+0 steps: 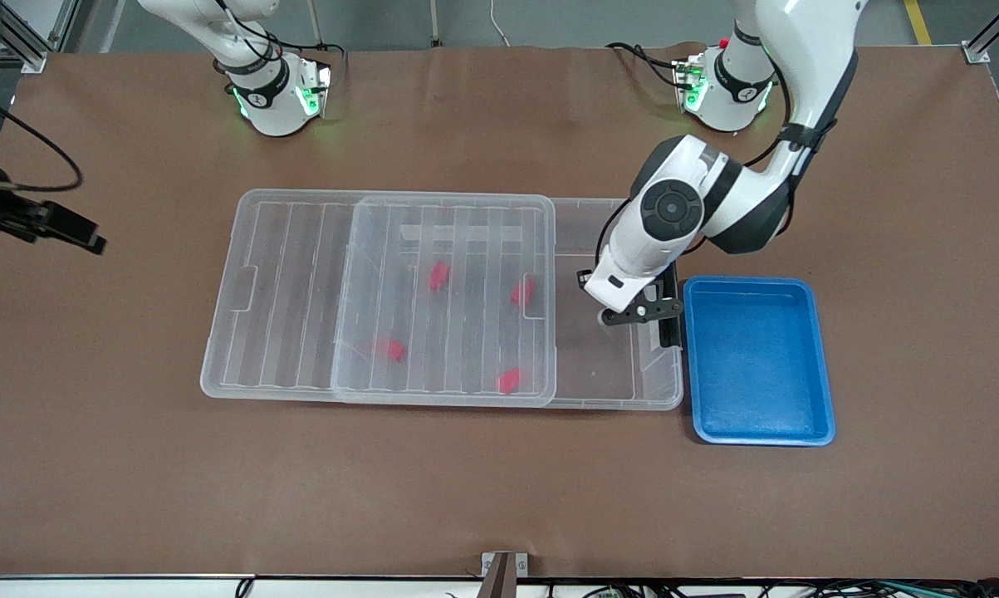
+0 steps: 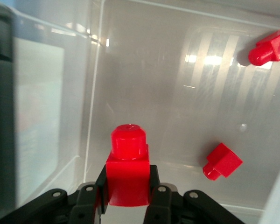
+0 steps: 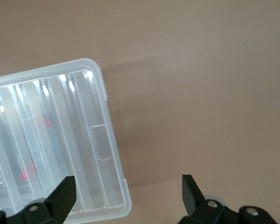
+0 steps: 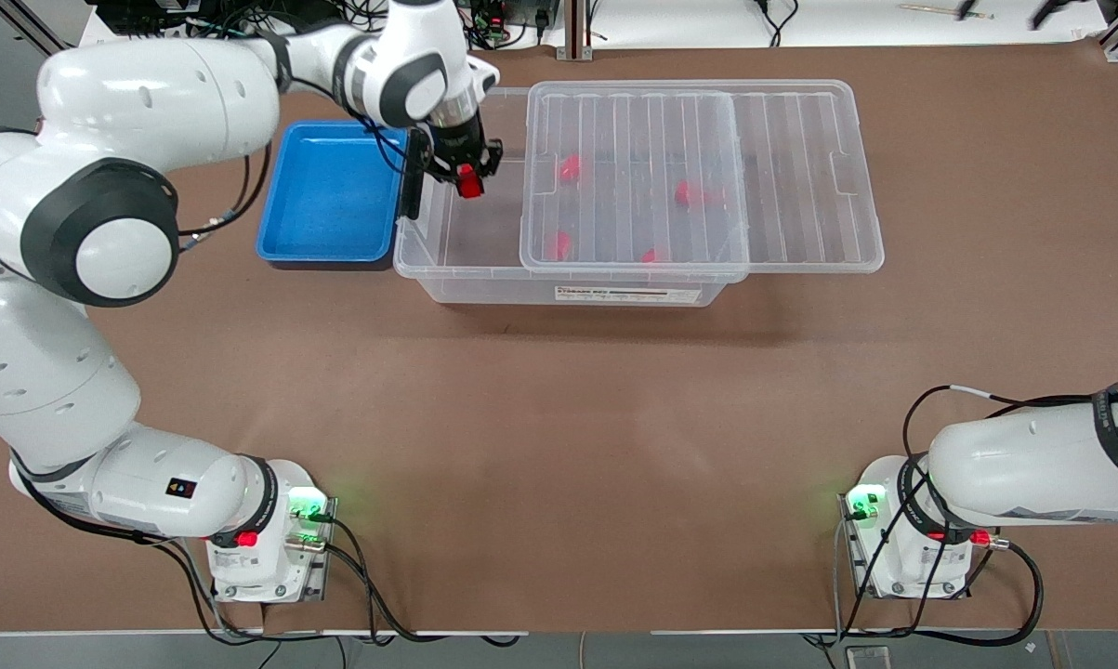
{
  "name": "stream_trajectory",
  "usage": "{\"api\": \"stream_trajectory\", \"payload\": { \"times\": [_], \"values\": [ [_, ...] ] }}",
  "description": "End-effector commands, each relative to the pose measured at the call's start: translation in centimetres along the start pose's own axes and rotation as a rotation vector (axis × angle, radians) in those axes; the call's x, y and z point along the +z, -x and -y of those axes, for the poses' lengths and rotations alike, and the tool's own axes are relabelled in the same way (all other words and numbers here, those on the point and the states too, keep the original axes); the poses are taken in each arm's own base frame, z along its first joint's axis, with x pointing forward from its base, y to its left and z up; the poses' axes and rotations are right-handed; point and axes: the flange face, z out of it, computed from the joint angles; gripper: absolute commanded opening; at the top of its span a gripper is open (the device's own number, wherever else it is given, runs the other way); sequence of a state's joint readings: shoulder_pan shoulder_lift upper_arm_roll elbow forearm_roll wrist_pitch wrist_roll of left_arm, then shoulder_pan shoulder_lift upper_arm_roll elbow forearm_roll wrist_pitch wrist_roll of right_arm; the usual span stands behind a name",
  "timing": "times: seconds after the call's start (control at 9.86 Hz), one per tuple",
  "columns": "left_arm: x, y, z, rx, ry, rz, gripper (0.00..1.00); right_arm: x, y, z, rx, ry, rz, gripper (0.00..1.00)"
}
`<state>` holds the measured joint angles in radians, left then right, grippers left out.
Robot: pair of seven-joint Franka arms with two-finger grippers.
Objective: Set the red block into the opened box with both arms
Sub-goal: 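Carry the block over the box with the left gripper while the right gripper withdraws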
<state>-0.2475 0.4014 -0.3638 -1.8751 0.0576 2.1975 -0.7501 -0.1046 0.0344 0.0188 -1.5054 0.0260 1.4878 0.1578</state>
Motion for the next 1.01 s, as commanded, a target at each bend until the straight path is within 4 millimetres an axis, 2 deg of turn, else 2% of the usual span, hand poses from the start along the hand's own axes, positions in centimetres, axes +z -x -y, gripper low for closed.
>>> {"api": "stream_trajectory", "payload": {
  "times": [0.0,0.2,0.3,0.61,0.81,0.91],
  "values": [
    [5.3,0.9,0.6,0.018,-0.005,0.007,0.00,-2.4,1.0,-1.8,0.013,-0.013,0.029,1.00],
    [8.4,1.1,0.7,0.090,-0.050,0.028,0.00,-2.0,0.6,-3.1,0.023,-0.003,0.032,1.00],
    [9.3,0.9,0.7,0.120,-0.059,0.018,0.00,-1.8,0.5,-3.6,0.026,-0.009,0.035,1.00],
    [12.1,0.9,0.4,0.156,-0.062,0.010,0.02,-1.8,0.5,-3.4,0.024,-0.015,0.036,1.00],
    [13.0,0.4,0.1,0.152,-0.054,0.018,0.20,-1.8,0.5,-3.4,0.024,-0.015,0.034,1.00],
    [13.4,0.1,-0.2,0.150,-0.049,0.021,0.45,-1.8,0.5,-3.5,0.026,-0.015,0.034,1.00]
  ]
}}
